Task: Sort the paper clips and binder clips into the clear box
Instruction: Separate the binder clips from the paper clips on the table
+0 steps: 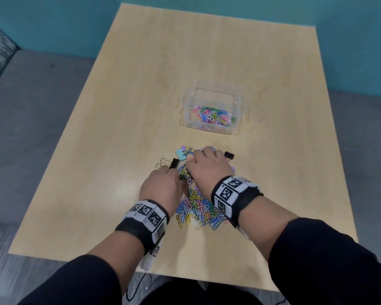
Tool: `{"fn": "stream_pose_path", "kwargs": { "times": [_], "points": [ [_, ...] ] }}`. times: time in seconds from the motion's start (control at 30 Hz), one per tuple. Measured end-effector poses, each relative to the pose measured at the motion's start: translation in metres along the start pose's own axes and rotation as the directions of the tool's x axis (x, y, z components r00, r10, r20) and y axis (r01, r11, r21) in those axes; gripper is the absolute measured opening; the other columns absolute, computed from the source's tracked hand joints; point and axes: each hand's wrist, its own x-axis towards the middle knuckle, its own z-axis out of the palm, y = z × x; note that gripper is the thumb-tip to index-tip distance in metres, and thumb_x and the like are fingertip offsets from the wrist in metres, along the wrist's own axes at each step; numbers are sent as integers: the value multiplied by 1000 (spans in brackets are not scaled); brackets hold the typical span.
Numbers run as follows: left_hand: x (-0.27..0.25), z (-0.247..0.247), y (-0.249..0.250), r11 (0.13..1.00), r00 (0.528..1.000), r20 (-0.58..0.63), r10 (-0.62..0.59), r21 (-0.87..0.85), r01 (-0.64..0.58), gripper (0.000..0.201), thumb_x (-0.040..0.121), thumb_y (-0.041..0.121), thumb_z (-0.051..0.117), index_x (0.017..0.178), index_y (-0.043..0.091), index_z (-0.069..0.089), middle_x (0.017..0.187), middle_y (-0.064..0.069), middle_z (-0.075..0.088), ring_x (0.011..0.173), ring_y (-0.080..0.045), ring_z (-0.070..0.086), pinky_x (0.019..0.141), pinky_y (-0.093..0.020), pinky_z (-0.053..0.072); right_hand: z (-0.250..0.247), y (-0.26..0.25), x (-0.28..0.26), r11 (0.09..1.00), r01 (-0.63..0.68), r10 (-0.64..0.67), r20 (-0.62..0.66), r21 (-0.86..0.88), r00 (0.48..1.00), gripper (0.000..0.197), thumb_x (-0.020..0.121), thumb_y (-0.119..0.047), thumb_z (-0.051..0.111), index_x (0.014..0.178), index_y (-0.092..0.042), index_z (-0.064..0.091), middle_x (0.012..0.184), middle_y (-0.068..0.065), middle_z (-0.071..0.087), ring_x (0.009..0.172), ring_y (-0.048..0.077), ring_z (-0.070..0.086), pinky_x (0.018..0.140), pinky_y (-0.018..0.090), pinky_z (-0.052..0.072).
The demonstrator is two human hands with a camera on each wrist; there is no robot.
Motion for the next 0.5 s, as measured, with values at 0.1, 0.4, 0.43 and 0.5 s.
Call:
{"fn": "stream_pose_path", "kwargs": {
  "times": [0.1, 0.4, 0.43, 0.5],
  "points": [
    [4, 2, 0, 1000, 1000, 3, 20, -14, -20, 12, 91, 24, 48, 87, 14, 53, 91, -4, 52, 85, -26, 52, 60, -31, 33, 1, 0, 0, 999, 12, -11, 34, -30, 999, 42, 61, -15, 68, 102, -13, 59, 101, 10, 57, 96, 33, 47, 78, 43, 37],
    [-10, -4, -10, 965, 999, -14, -41, -261, 36, 11, 86, 19, 48, 79, 17, 57, 80, -2, 56, 72, -25, 56, 62, -35, 47, -14, 18, -25, 979, -48, 32, 87, 198, 996, 25, 76, -44, 50, 87, -22, 48, 100, 2, 52, 101, 26, 42, 85, 42, 34],
    [-14, -7, -12, 950, 997, -23, -70, -307, 60, 10, 86, 19, 49, 82, 19, 58, 83, 0, 57, 73, -23, 56, 62, -32, 45, -14, 22, -28, 972, -81, 54, 126, 221, 991, 27, 76, -47, 49, 86, -22, 47, 98, 1, 51, 98, 25, 41, 85, 41, 34],
    [-23, -11, -16, 918, 994, -54, -90, -392, 62, 13, 88, 21, 51, 96, 23, 61, 89, 4, 58, 79, -19, 57, 65, -27, 41, -14, 28, -33, 944, -139, 83, 191, 299, 978, 30, 77, -49, 50, 85, -20, 50, 92, 0, 49, 90, 22, 37, 81, 39, 35]
  ]
}}
